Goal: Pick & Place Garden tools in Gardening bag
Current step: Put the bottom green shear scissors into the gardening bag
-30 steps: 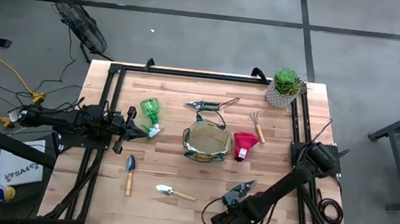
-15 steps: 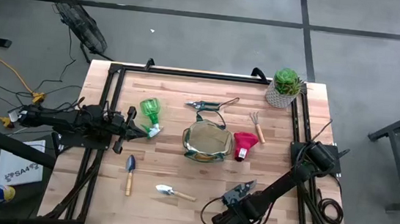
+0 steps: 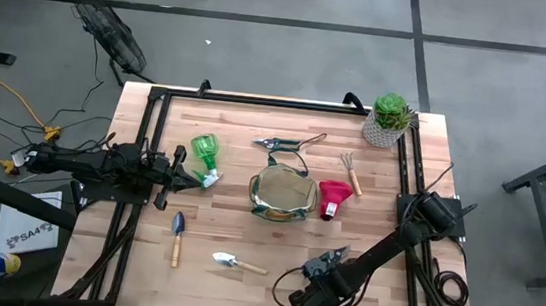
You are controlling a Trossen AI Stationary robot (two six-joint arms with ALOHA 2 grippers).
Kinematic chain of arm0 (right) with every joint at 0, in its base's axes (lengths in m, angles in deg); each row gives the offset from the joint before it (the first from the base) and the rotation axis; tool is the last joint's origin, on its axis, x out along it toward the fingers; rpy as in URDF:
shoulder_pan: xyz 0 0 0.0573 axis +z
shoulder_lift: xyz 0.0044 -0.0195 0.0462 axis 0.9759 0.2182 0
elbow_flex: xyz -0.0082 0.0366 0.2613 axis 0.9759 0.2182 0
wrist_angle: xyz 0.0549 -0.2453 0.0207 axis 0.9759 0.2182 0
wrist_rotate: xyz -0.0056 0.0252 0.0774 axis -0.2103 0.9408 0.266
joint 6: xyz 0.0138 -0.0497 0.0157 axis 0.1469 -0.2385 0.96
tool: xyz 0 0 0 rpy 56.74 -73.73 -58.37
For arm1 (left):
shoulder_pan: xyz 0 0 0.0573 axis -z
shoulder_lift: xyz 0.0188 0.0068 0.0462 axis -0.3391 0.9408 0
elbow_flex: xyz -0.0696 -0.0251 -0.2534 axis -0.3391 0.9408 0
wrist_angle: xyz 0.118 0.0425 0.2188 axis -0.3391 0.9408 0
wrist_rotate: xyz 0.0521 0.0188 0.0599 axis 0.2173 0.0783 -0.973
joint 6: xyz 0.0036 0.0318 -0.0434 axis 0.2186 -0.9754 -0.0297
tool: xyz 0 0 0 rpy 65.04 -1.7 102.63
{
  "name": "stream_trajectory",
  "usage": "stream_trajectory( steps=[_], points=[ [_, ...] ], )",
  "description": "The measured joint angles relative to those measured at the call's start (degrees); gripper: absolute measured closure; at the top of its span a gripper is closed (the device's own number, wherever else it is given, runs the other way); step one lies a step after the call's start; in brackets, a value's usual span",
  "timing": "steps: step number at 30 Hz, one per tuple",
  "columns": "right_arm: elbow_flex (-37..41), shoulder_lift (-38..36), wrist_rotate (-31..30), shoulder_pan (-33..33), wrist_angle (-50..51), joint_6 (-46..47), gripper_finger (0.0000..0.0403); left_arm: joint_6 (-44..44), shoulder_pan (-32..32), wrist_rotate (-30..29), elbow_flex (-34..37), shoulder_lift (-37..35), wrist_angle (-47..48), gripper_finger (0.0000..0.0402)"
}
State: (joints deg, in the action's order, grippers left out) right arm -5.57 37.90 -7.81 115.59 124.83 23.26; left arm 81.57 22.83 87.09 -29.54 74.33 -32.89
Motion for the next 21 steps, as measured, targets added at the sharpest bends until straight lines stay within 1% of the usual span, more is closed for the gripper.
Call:
stream_trajectory(
  steps=[3,9,11,12,13,16,21],
  points=[
    [0.0,0.0,0.0,0.0,-0.4,-1.3,0.0394,0.0,0.0,0.0,0.0,0.0,0.0,0.0402],
    [0.2,-0.7,-0.4,0.3,-0.6,-2.3,0.0399,0.0,0.0,0.0,0.0,0.0,0.0,0.0402],
    [0.3,-2.3,-2.0,0.6,-0.6,-2.4,0.0399,0.0,0.0,0.0,0.0,0.0,0.0,0.0402],
    [0.4,-3.1,-4.0,0.8,-0.4,-2.4,0.0399,0.0,0.0,0.0,0.0,0.0,0.0,0.0402],
    [0.6,-3.8,-7.2,0.9,0.1,-2.5,0.0399,0.0,0.0,0.0,0.0,0.0,0.0,0.0402],
    [0.6,-7.5,-13.3,0.6,2.7,-2.7,0.0399,0.0,0.0,0.0,0.0,0.0,0.0,0.0402],
    [0.5,-12.6,-16.9,1.0,5.3,-4.9,0.0399,0.0,0.0,0.0,0.0,0.0,0.0,0.0402]
  ],
)
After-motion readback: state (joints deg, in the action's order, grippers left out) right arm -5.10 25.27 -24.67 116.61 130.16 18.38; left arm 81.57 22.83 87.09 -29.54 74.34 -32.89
